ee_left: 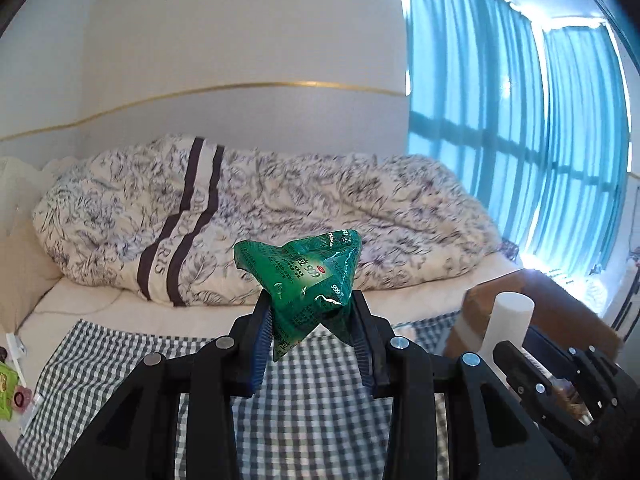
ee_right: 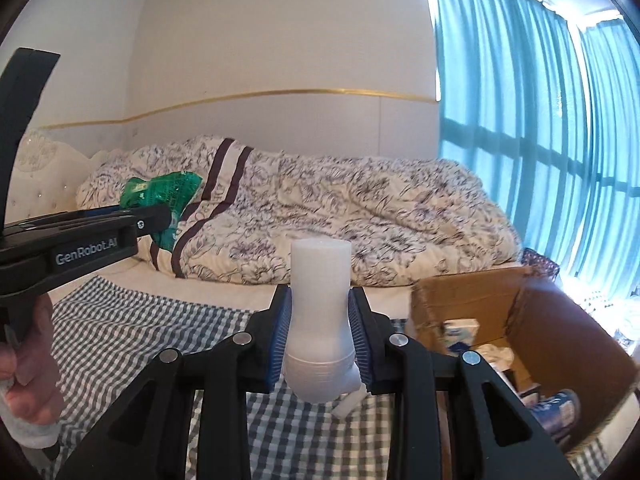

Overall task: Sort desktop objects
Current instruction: 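Carry the white bottle and green pack to the cardboard box and release both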

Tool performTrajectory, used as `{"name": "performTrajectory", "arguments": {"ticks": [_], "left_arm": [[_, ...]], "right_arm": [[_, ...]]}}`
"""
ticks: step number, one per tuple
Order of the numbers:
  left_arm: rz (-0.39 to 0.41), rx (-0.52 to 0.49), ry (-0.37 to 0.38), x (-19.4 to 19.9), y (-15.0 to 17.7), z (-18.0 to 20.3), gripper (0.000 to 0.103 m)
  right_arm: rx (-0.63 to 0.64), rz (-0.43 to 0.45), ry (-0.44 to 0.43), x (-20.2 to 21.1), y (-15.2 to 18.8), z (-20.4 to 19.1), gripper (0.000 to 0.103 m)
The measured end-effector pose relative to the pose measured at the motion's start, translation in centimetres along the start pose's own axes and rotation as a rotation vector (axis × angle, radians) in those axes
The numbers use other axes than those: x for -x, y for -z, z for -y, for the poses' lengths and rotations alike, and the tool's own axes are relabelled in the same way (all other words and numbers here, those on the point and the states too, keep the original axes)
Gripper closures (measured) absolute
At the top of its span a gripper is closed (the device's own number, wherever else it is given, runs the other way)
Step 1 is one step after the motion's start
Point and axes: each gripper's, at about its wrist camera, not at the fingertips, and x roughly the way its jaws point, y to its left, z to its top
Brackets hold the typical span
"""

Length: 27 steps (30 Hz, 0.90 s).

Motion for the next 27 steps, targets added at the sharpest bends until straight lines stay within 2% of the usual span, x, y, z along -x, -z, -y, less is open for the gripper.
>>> {"name": "performTrajectory", "arguments": {"ticks": [3, 15, 21, 23, 27], "left_arm": [[-0.004, -0.004, 0.050, 0.6, -0.1, 1.2, 0.066], [0.005, -0.062, 0.147, 0.8, -0.6, 8.2, 0.066], [0.001, -0.101, 0.210, 0.1, -0.6, 13.1, 0.066], [0.000, -0.117, 0.230, -0.5, -0.6, 15.0, 0.066], [-0.021, -0.143, 0.269, -2.0, -0.5, 18.7, 0.066]], "right_arm": [[-0.012, 0.014, 0.008, 1.2, -0.2, 1.2, 0.075], [-0.048, 0.049, 0.124, 5.1, -0.2, 7.2, 0.075], [-0.060, 0.030, 0.191, 4.8, -0.2, 11.7, 0.075], [-0.077, 0.027, 0.207, 4.7, -0.1, 13.4, 0.082], [-0.096, 0.003, 0.234, 4.4, 0.2, 16.7, 0.083]]}}
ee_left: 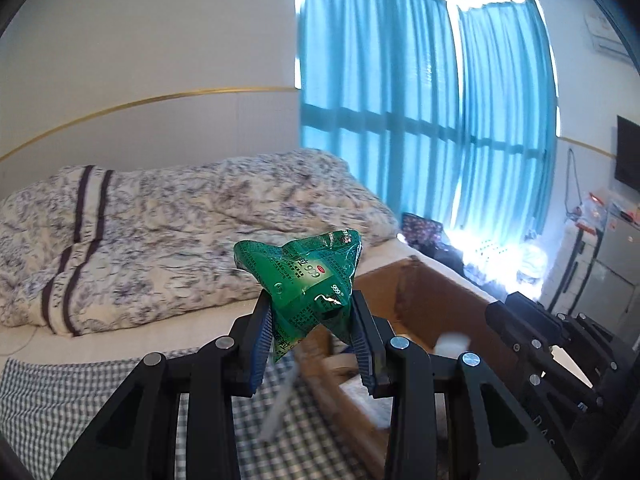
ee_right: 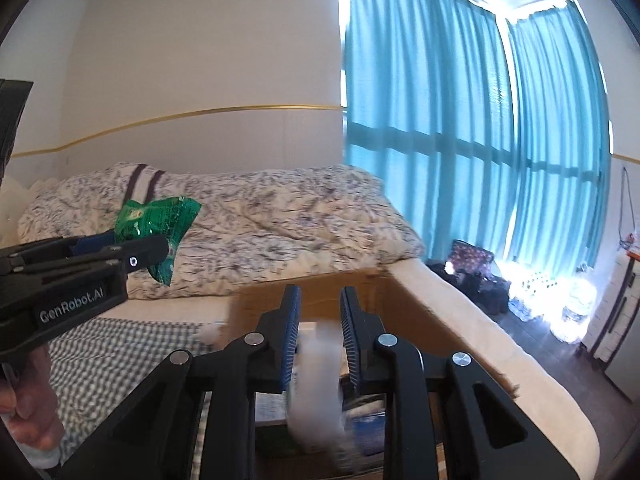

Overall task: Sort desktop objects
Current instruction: 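Carry the white bottle and green pack to the cardboard box and release both, then move both tools back toward the white plush toy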

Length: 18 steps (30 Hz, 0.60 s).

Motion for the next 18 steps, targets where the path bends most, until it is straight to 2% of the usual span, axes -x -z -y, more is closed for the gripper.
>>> {"name": "performTrajectory", "arguments": {"ticks": [5, 7, 8, 10, 11, 12, 13, 18], "left_arm": [[-0.044, -0.032, 0.048, -3.1, 0.6, 3.4, 0.066], [-0.067, -0.054, 0.057, -4.3, 1.0, 4.5, 0.062], [-0.086, -0.063, 0.063, -4.9, 1.3, 5.0, 0.058], [-0.130, -0.076, 0.080, -6.0, 1.7, 5.8, 0.037], [-0.139, -0.075, 0.080, -6.3, 2.0, 6.0, 0.031], [-0.138, -0.073, 0.074, -6.4, 2.1, 6.2, 0.020], [-0.131, -0.073, 0.068, -6.3, 2.2, 6.3, 0.015], [-0.089, -0.062, 0.041, -5.3, 1.5, 5.9, 0.015]], "right_arm": [[-0.038, -0.030, 0.011, -1.1, 0.9, 3.3, 0.083], [-0.051, -0.042, 0.010, -1.5, 1.2, 4.2, 0.083], [-0.054, -0.047, 0.012, -1.7, 1.4, 4.5, 0.083], [-0.057, -0.051, 0.019, -2.0, 1.7, 5.0, 0.083], [-0.063, -0.053, 0.022, -2.2, 1.9, 5.3, 0.083], [-0.069, -0.057, 0.019, -2.2, 2.1, 5.6, 0.083], [-0.074, -0.060, 0.018, -2.3, 2.3, 5.8, 0.083], [-0.075, -0.063, 0.011, -2.4, 2.3, 6.1, 0.083]]}}
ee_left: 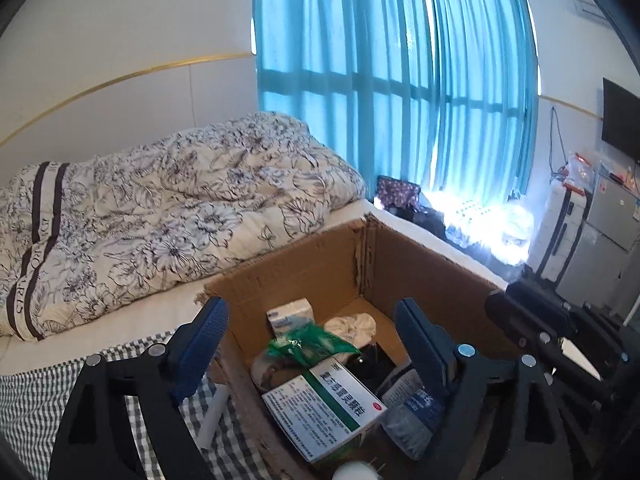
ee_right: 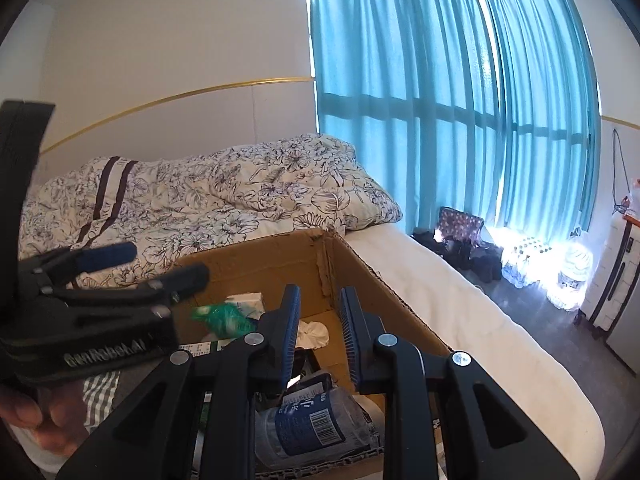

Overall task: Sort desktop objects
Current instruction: 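Move both tools back toward the white plush toy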

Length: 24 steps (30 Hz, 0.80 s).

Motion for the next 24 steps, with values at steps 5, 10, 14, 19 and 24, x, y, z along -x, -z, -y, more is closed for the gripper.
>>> {"name": "performTrajectory", "arguments": {"ticks": [5, 10, 14, 19, 24], "left_arm": [[0.047, 0.046, -0.058, 1.8, -1.1, -3.6, 0.010], [0.073, 0.087, -0.152, 3.4, -1.3, -8.8, 0.005], [0.070, 0.130, -0.207, 4.0, -0.6, -12.9, 0.002], [0.047, 0.164, -0.256, 3.7, 1.1, -17.1, 0.002], [0.005, 0.194, -0.267, 2.8, 2.8, -20.2, 0.002]], "right_arm": [[0.011, 0.012, -0.039, 0.7, -0.6, -1.0, 0.083], [0.034, 0.019, -0.104, 0.9, -1.4, -3.9, 0.082], [0.063, 0.005, -0.170, 0.5, -1.3, -7.9, 0.070], [0.112, -0.033, -0.243, -0.4, -0.2, -13.5, 0.066], [0.159, -0.078, -0.293, -2.0, 1.1, -18.0, 0.053]]}}
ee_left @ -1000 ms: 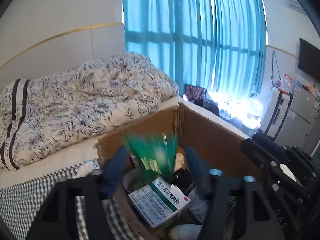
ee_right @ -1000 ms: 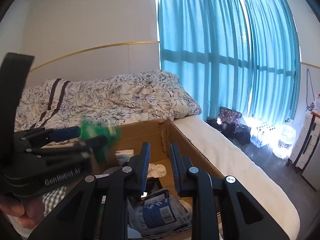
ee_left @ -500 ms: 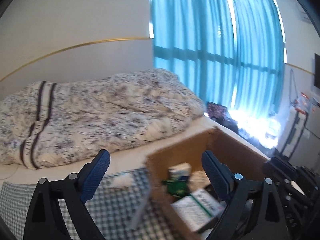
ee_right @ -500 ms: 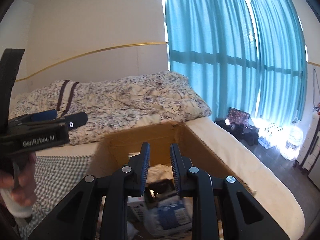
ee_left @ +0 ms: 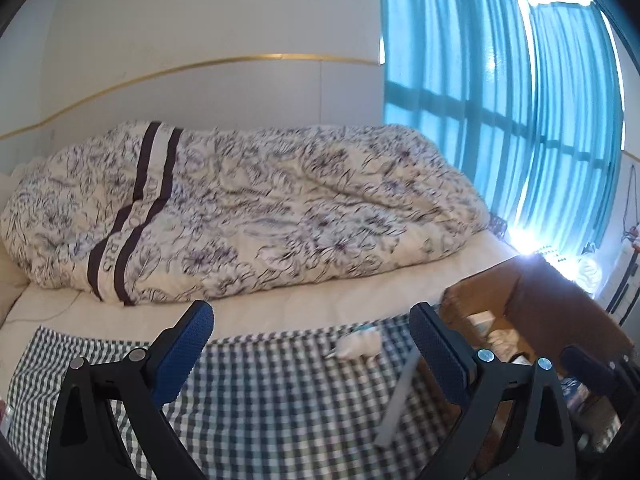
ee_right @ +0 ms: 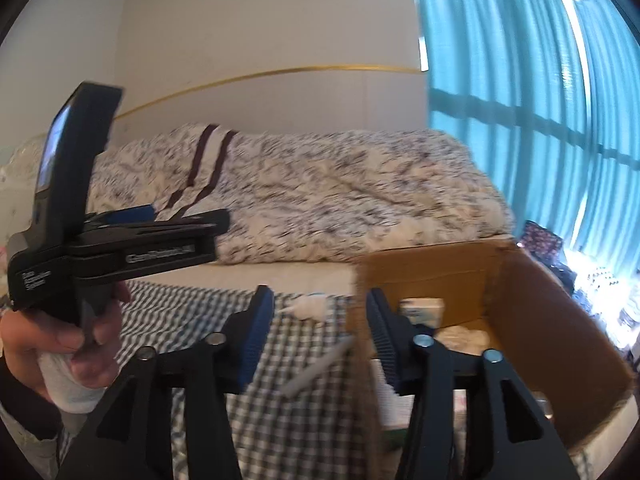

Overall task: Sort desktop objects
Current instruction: 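Move both tools back toward the white plush toy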

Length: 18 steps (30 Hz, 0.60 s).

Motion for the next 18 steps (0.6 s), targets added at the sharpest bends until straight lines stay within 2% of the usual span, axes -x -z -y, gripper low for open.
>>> {"name": "performTrajectory", "arguments": {"ticks": [2, 5, 10, 18], "left_arm": [[-0.013, 0.006, -0.004, -0.6, 0.3, -1.1, 0.002], [-0.026, 0.013, -0.011, -1.3, 0.8, -2.5, 0.002], [-0.058, 0.023, -0.016, -2.8, 1.6, -4.6, 0.002], [-0.117, 0.016, -0.004, -6.1, 3.1, -5.8, 0.002]], "right_arm": [[0.002, -0.026, -0.012, -1.3, 0.4, -1.0, 0.051], [-0.025, -0.072, -0.061, -3.3, 1.3, -2.1, 0.042], [-0.013, -0.148, -0.084, -6.8, 3.1, -4.0, 0.042], [-0.041, -0.283, 0.004, -12.6, 5.5, -2.0, 0.041]]}}
